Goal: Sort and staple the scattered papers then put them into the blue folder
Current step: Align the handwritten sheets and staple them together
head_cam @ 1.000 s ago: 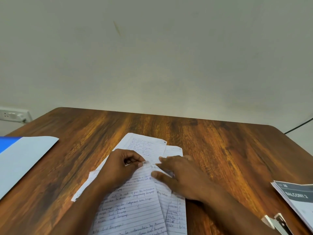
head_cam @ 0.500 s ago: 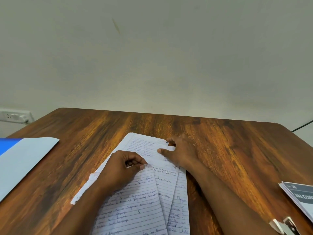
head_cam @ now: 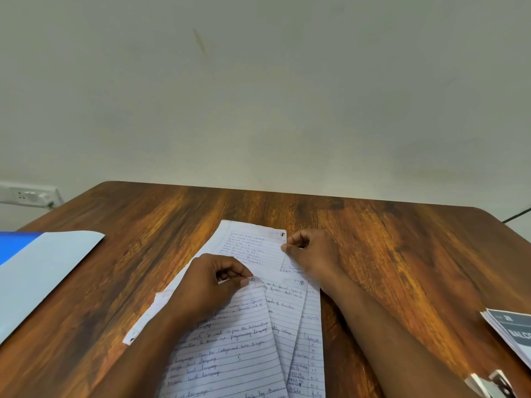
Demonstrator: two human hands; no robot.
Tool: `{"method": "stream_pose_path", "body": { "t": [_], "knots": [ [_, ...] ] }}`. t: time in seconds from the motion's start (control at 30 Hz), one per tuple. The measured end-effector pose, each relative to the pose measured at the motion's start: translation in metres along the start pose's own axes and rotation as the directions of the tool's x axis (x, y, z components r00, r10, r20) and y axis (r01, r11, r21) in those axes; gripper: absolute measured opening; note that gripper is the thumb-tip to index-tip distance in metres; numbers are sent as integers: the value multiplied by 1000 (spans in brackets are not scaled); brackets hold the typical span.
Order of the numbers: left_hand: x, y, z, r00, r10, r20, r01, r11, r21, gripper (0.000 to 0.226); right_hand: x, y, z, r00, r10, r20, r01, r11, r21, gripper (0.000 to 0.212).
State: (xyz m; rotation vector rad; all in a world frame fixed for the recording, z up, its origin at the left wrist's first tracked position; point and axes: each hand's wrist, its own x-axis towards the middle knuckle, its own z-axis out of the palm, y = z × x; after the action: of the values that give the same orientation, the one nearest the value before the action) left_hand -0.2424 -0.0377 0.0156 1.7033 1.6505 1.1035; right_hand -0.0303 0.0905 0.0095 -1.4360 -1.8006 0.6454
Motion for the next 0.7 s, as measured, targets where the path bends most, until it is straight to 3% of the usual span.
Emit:
{"method": "stream_pose_path", "body": {
  "t": [0.7],
  "knots": [
    [1, 0, -2, 1000, 8, 11, -8, 1000, -24, 14, 0, -4, -8, 995, 60, 81, -70, 990, 121, 10]
  ]
}}
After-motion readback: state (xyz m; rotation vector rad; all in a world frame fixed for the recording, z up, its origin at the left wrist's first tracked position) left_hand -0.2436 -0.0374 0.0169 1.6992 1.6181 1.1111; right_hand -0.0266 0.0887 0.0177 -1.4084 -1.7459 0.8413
